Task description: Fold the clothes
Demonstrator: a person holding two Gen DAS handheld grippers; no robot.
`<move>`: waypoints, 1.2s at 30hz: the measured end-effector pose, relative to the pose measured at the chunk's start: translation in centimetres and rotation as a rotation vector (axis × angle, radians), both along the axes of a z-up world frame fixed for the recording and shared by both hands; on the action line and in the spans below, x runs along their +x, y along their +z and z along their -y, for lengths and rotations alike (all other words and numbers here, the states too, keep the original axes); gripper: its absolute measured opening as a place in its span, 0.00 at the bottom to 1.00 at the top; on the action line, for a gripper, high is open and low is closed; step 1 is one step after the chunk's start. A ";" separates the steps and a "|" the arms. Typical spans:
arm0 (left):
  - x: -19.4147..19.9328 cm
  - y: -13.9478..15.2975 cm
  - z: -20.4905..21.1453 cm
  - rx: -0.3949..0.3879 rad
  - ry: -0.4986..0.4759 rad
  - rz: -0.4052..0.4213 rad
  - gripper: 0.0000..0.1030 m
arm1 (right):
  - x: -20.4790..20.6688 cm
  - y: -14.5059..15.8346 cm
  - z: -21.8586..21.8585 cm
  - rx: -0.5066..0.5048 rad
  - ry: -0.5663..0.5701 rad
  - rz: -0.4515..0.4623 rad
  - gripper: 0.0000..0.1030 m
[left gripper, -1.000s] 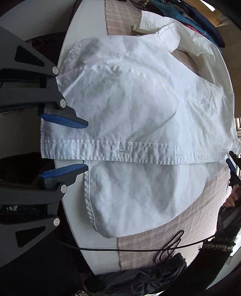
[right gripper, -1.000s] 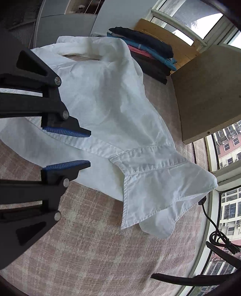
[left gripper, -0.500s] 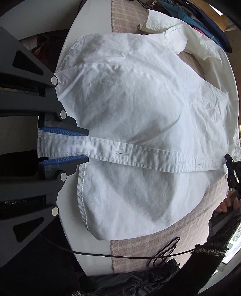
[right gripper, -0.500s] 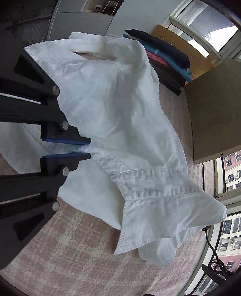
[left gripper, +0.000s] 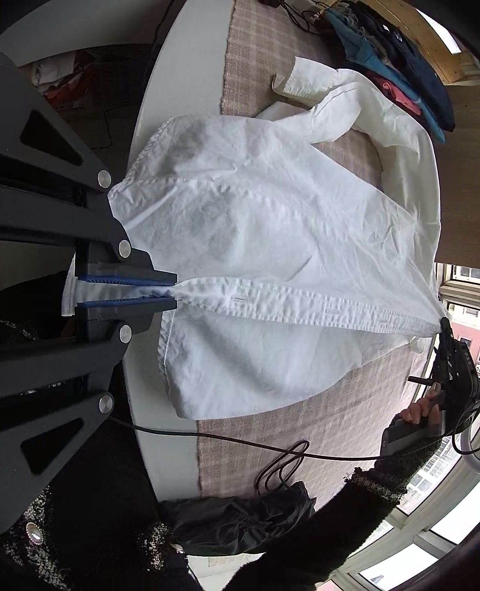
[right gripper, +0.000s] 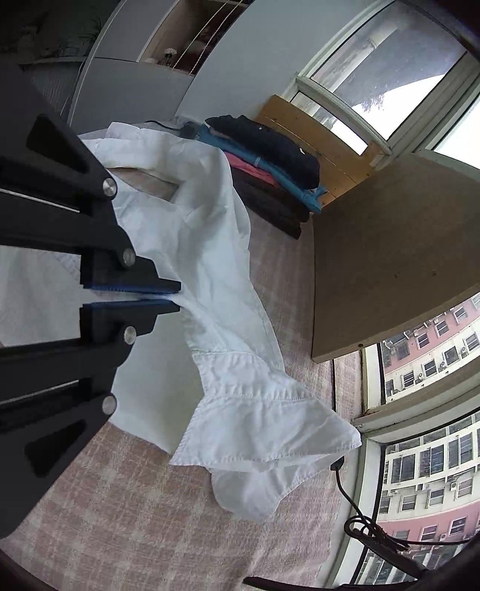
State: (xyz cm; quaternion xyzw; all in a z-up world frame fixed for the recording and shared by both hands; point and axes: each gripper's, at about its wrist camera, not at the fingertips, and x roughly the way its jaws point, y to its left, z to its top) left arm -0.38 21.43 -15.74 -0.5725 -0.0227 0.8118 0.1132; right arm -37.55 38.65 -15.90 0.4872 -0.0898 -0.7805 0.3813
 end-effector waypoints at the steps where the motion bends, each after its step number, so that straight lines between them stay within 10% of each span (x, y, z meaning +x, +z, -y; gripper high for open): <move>1: 0.2 -0.3 0.3 0.012 -0.003 0.008 0.05 | 0.1 0.1 0.3 0.017 0.011 -0.013 0.03; 6: 0.1 -2.7 -0.8 0.023 -0.015 0.045 0.04 | 0.2 -0.8 0.9 0.081 0.021 -0.031 0.03; 17: -3.1 2.2 -5.4 0.093 -0.131 -0.075 0.04 | -3.3 4.3 -1.5 0.083 -0.059 -0.140 0.03; 25: -6.0 -2.9 -9.7 0.122 -0.227 0.052 0.11 | -5.4 1.0 -1.6 0.235 -0.089 -0.156 0.03; 36: -1.3 2.5 4.3 -0.071 0.021 -0.012 0.26 | -4.5 -3.1 -3.5 0.268 -0.094 -0.024 0.12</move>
